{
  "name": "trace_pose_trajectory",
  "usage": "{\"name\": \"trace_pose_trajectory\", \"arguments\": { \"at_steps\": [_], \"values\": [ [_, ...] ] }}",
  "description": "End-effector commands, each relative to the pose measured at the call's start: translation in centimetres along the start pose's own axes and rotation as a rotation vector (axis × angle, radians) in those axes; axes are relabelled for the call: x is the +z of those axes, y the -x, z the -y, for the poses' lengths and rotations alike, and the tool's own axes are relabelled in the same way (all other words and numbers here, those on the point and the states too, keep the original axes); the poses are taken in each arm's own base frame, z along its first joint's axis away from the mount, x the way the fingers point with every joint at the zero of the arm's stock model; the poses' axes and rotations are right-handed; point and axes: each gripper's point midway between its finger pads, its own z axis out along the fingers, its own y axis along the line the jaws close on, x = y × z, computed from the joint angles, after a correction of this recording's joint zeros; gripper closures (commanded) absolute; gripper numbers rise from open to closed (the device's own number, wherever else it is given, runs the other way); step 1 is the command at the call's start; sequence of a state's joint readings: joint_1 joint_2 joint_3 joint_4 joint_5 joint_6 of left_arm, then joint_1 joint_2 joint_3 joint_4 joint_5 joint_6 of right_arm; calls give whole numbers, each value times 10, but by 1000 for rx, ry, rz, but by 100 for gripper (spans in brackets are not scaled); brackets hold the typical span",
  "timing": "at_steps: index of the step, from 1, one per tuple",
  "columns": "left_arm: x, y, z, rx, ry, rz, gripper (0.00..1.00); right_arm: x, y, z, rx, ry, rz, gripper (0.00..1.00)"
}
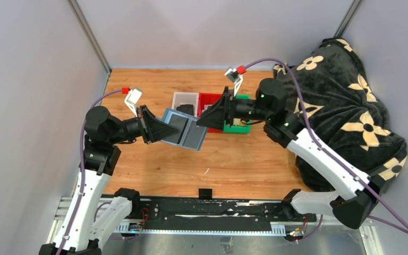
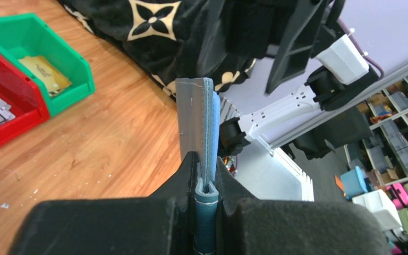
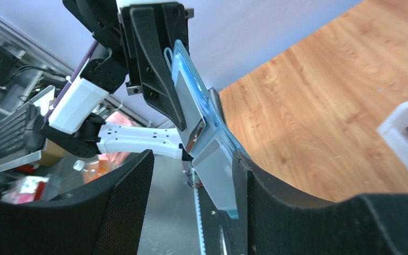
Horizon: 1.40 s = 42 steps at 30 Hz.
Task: Take the credit cards out of the card holder
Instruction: Remove the credit card from the card holder.
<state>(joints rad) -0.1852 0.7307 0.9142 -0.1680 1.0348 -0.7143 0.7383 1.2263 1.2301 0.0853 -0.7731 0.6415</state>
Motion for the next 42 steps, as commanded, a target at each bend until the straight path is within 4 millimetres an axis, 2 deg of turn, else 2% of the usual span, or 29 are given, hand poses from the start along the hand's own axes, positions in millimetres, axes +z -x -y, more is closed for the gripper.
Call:
{"name": "trace_pose_trajectory", "arguments": {
  "at_steps": [1, 4, 6, 12, 15, 20, 33, 42],
  "values": [
    [-1, 12, 13, 82, -39, 34, 100, -32, 19, -7, -110, -118, 7, 41],
    [-2, 12, 13, 85, -32, 37, 100, -38, 25, -5, -124, -165, 42, 44],
    [-2, 11, 12, 85, -28, 35, 100, -37, 27, -18, -111, -108, 70, 45],
    [-2, 13, 11, 89, -18, 44, 100, -13, -1, -49, -47, 107, 9, 45],
    [-1, 14, 11, 81, -18, 45, 100, -2, -17, -51, -18, 148, -22, 45],
    [-2, 16, 18, 71, -38, 52, 100, 13, -32, -39, 44, 162, -37, 45],
    [-2, 17, 29, 32, -93, 58, 100, 41, -22, -28, 112, 206, 14, 47],
    [-3, 10, 23, 26, -78, 40, 98, 44, -11, -41, 138, 300, 44, 60]
  ]
}}
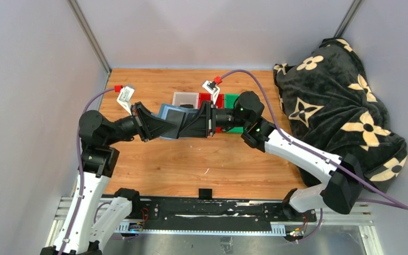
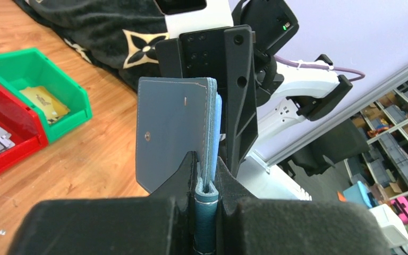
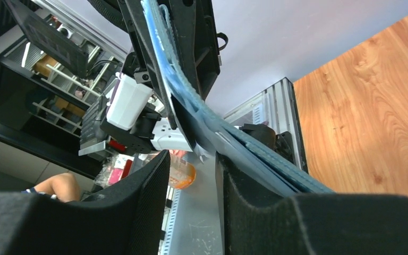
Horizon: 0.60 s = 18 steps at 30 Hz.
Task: Take the credit cards out of the card holder
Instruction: Remove the credit card from the card holder.
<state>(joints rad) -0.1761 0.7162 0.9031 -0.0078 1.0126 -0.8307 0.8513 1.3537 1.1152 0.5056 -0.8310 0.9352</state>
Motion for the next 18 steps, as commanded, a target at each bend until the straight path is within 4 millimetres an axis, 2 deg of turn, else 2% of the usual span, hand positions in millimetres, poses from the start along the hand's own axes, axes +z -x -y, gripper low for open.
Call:
{"name": "trace_pose_trajectory", "arguments": {
  "at_steps": [1, 5, 12, 15, 18],
  "values": [
    [-3, -13, 7, -5, -35, -49, 97, 5, 17, -24, -46, 99, 56, 62],
    [-4, -17, -1, 5, -7, -58, 92, 5, 20, -33, -52, 129, 61, 71],
    [-3, -19, -17, -3, 66, -62, 80, 4, 19, -35, -51, 139, 60, 76],
    [-2, -18, -17, -25, 63, -58, 74, 6, 18, -33, -47, 134, 58, 79],
    [-2, -17, -11, -40, 37, -60, 67, 6, 17, -29, -42, 126, 57, 87]
  ]
}}
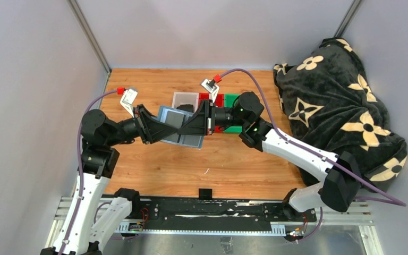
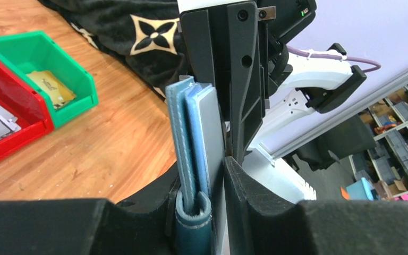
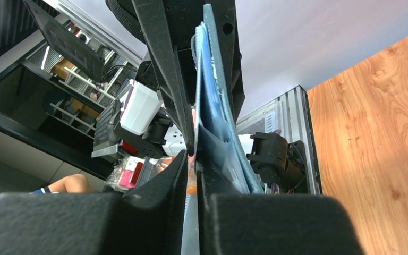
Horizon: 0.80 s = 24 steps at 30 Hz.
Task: Take the credit cards out of the card holder
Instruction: Remove the credit card from the card holder.
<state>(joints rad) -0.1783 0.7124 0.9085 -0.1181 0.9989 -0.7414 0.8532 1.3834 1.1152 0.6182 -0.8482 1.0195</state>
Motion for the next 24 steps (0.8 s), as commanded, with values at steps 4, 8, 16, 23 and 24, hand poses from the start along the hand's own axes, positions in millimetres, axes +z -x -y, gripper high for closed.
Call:
{"name": "trace_pose_trajectory", "arguments": {
  "at_steps": [4, 8, 16, 23, 24],
  "values": [
    [0, -3, 12, -51, -51, -31, 65, 0, 7, -18, -66, 54, 31, 98],
    [-1, 0, 25, -76, -108, -38, 65, -7, 1, -14, -58, 40, 34, 100],
    [-1, 6, 34, -65, -140, -28, 84, -19, -8, -17, -59, 34, 46, 100],
    [-3, 9, 40, -48, -148, -18, 100, -19, -5, -23, -68, 46, 56, 90],
    [-3, 9, 40, -48, -147, -16, 100, -18, -4, -23, -65, 50, 59, 86]
  ]
}}
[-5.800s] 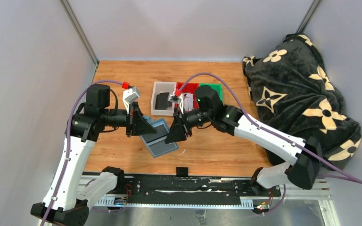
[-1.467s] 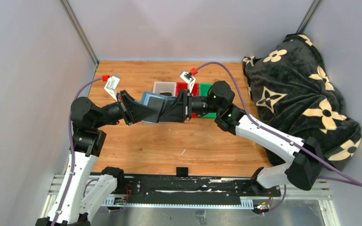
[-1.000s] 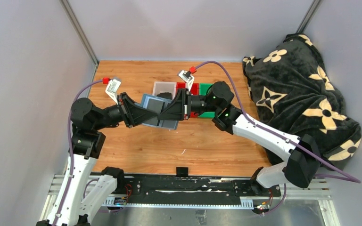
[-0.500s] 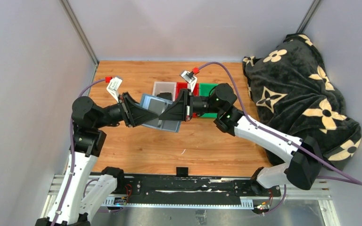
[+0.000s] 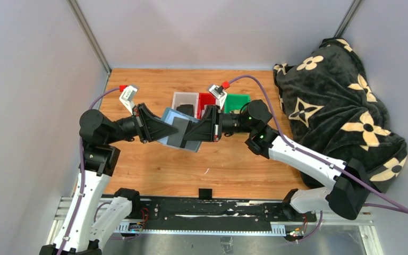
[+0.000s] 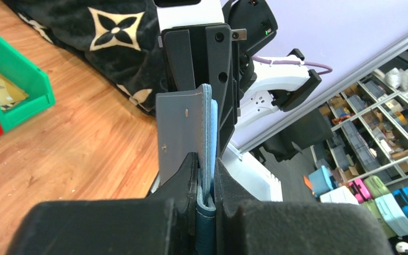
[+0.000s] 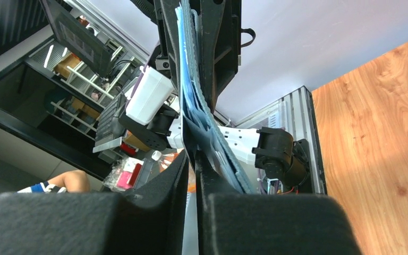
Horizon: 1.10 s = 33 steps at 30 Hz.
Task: Take the credit cards out of the card holder
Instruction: Remove the credit card from the card holder, then place the credit card in the storage box.
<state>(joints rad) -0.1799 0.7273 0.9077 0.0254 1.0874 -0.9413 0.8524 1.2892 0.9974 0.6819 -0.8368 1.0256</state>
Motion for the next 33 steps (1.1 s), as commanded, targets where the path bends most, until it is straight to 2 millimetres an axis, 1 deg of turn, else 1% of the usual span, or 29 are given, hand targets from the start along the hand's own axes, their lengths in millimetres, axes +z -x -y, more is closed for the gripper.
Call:
{"name": "trace_pose_trajectory", "arguments": {
  "at_steps": [1, 4, 6, 8, 11, 15, 20, 22, 23, 24, 27, 30, 31, 33],
  "values": [
    [-1, 3, 15, 41, -39, 1, 100, 1, 11, -13, -36, 40, 36, 83],
    [-2, 2, 15, 41, -40, 0, 100, 4, 15, -14, -31, 53, 47, 79],
    [-2, 2, 15, 42, -41, -1, 100, 5, 18, -14, -29, 59, 54, 79],
    [-2, 2, 16, 44, -41, -1, 100, 4, 20, -17, -33, 74, 63, 88],
    [-2, 3, 12, 70, -22, 0, 100, -1, 18, -9, -18, 52, 63, 99],
    [-4, 5, -2, 123, 60, -18, 100, -21, 9, 8, 6, -18, 50, 100],
    [-8, 10, -17, 175, 131, -32, 100, -53, -5, 31, 11, -157, 19, 100],
    [-10, 7, -25, 186, 165, -41, 100, -64, -6, 36, -15, -207, -4, 100],
    [-11, 6, -29, 206, 181, -51, 100, -68, -4, 39, -10, -236, -6, 100],
    [-13, 3, -38, 229, 216, -64, 100, -73, -1, 43, -12, -261, -7, 100],
    [-21, -13, -66, 279, 297, -139, 100, -85, 12, 67, -14, -378, -25, 100],
    [-34, -37, -100, 332, 379, -255, 100, -93, 19, 103, -15, -520, -61, 100],
    [-38, -46, -109, 362, 383, -308, 100, -96, 22, 118, -25, -571, -69, 100],
    [-48, -64, -125, 423, 383, -410, 98, -95, 29, 142, -21, -622, -76, 100]
  ]
}}
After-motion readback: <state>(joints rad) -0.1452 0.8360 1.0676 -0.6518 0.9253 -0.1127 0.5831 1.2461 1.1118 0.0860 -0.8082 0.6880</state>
